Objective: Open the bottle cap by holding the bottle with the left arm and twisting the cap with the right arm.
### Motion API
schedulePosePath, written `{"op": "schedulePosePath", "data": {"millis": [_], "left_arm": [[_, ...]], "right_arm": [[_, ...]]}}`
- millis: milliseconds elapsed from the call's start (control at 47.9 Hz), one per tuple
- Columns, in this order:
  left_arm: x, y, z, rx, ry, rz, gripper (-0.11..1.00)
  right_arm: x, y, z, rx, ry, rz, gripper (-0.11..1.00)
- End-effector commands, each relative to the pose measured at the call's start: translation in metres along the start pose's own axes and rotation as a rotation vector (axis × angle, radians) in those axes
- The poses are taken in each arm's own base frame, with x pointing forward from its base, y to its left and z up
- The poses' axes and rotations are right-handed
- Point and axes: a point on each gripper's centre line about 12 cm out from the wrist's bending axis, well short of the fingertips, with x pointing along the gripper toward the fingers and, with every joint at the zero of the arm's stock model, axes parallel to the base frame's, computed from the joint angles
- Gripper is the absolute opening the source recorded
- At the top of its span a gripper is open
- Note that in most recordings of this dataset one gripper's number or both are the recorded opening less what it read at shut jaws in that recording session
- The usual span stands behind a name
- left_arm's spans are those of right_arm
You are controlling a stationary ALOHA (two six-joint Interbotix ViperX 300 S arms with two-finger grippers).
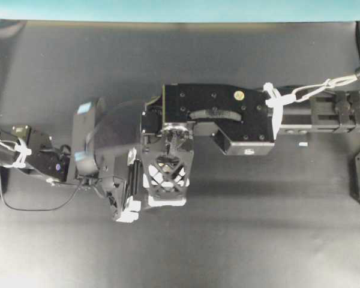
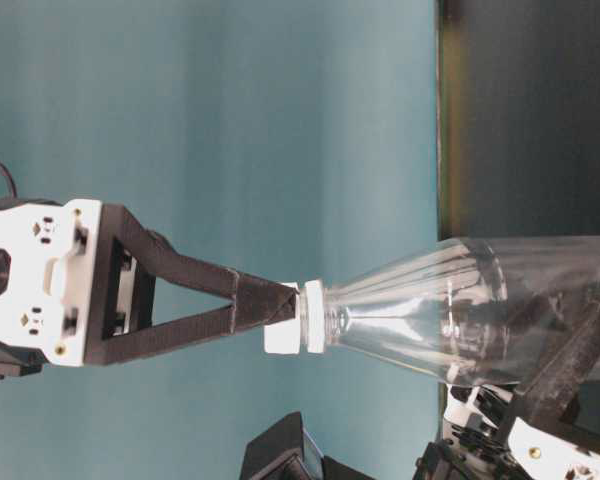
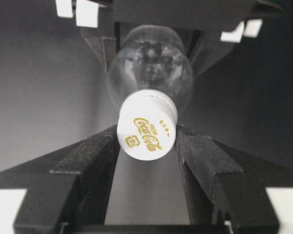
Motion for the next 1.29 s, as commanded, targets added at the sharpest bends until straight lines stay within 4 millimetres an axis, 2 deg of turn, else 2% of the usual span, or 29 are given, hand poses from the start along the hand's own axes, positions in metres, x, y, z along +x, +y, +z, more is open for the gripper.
{"op": "schedulePosePath", "data": {"millis": [0,438,751,1064,1106,1231,1272], "left_arm": [[0.002,-0.002,-0.007,-0.001,0.028,-0.005,0.81],[0.002,-0.002,-0.007,-0.004,0.028,-0.005,0.81],[0.003,-0.002,-0.006,-0.004,0.024,-0.006,0.81],[0.003,-0.003,-0.006,-0.005,0.027,-0.007,0.81],[0.003,-0.003,-0.006,-0.006,0.028,-0.006,0.81],[0.003,-0.003,-0.007,-0.006,0.038,-0.005,0.81],[0.003,-0.003,-0.007,-0.005,0.039,-0.006,0.81]], "right_arm": [[-0.001,0.002,0.003,-0.052,-0.023,-0.001,0.37],[0.005,0.0,-0.01,-0.299,0.001,0.001,0.37],[0.007,0.0,-0.014,-0.273,0.008,0.003,0.37],[0.008,-0.002,-0.023,-0.177,0.028,0.004,0.37],[0.006,-0.001,-0.024,-0.164,0.027,0.003,0.44],[-0.003,0.001,-0.025,-0.132,0.007,0.0,0.75],[-0.007,0.002,-0.025,-0.123,-0.003,0.0,0.79]]}}
